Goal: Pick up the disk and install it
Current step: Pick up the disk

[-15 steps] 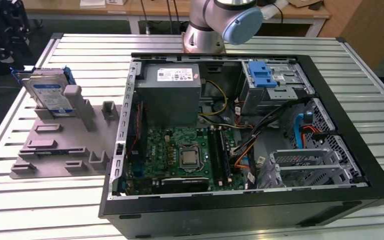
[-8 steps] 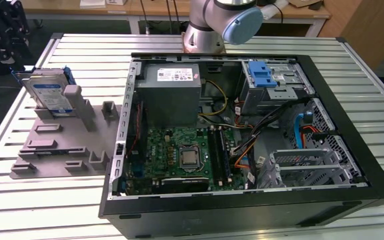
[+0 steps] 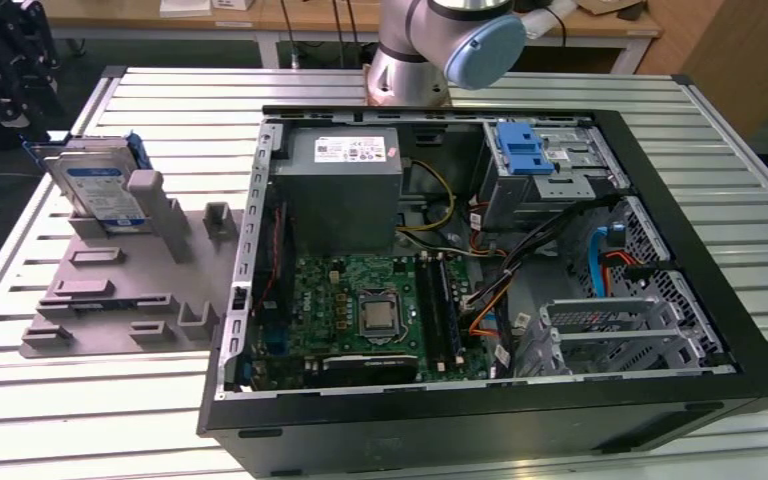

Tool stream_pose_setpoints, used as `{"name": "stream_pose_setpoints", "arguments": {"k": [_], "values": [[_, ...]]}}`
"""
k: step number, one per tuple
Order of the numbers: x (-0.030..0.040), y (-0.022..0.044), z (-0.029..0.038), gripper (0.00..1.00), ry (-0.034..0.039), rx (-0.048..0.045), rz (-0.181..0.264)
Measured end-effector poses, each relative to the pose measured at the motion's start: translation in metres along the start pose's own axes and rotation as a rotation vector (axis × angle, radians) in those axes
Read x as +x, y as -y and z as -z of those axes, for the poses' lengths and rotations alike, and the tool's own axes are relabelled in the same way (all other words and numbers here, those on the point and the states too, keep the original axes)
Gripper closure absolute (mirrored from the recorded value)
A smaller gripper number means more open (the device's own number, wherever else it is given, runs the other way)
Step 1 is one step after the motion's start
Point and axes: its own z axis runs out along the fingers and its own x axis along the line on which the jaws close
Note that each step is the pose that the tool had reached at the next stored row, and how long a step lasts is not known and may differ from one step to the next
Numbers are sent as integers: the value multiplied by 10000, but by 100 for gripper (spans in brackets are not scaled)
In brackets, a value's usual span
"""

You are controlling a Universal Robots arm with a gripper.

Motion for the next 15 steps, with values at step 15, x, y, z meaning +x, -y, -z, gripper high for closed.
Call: {"name": "stream_pose_setpoints", "arguments": {"k": [15], "values": [[6,-15,-28,55,8,-13,710]]}}
